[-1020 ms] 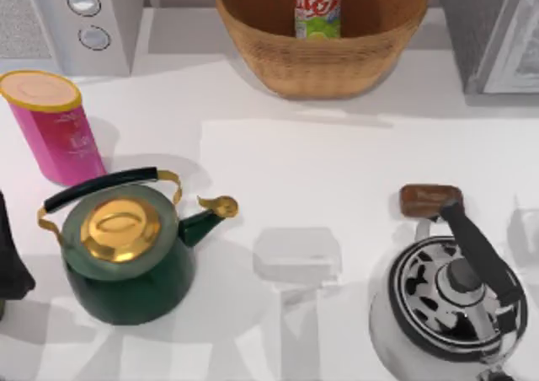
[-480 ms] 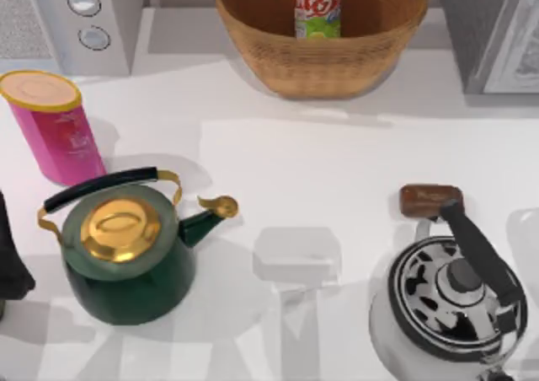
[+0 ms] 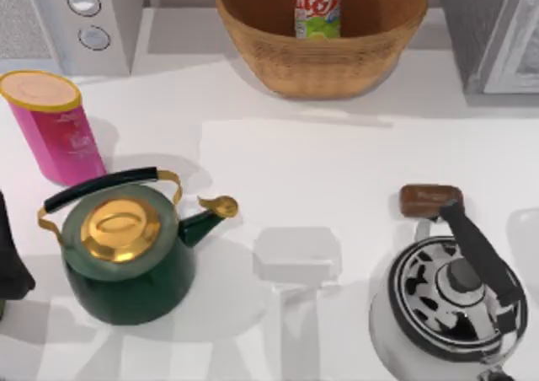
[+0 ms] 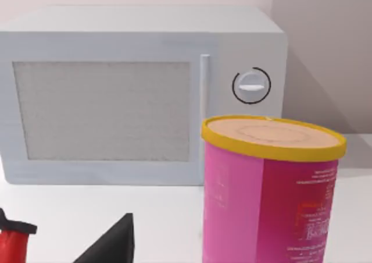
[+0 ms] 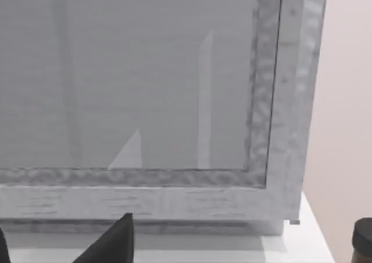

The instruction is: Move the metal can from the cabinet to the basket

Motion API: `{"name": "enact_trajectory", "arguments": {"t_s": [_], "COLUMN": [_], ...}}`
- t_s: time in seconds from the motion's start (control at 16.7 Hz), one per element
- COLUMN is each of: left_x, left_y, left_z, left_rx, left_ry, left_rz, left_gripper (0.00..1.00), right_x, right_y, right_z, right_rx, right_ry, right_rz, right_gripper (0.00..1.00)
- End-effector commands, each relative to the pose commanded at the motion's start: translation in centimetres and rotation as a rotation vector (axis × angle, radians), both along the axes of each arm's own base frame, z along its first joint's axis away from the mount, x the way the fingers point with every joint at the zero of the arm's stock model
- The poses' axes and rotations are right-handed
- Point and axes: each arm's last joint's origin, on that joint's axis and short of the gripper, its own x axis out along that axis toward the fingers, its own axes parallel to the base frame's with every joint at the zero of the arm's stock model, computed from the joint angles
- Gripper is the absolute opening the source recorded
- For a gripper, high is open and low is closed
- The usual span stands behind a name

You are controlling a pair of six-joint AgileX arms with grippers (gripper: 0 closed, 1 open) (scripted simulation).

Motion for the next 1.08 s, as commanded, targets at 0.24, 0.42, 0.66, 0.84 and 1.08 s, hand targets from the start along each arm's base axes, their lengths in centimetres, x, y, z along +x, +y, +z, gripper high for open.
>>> {"name": "enact_trajectory", "arguments": {"t_s": [0.24,0.42,0.66,0.84,1.08], "left_x": [0.0,0.0,0.0,0.0,0.0], "left_y": [0.0,0.0,0.0,0.0,0.0], "left_z": [0.0,0.0,0.0,0.0,0.0], "left_rx": [0.000,0.000,0.000,0.000,0.000], "left_ry": [0.000,0.000,0.000,0.000,0.000], "left_rz": [0.000,0.000,0.000,0.000,0.000], "left_gripper": [1.00,1.00,1.00,1.00,1.00], "right_x": [-0.3,-0.2,0.7,1.9,3.2], "right_y": [-0.5,-0.4,-2.1,-4.7,-7.6], "right_z": [-0.4,-0.5,1.4,4.8,12.0], "right_rx": [0.005,0.008,-0.001,-0.002,0.017], "right_ry": [0.003,0.005,0.000,0.000,0.011], "right_rz": [-0.003,-0.001,0.005,0.006,0.003], "right_gripper": [1.00,1.00,1.00,1.00,1.00]}}
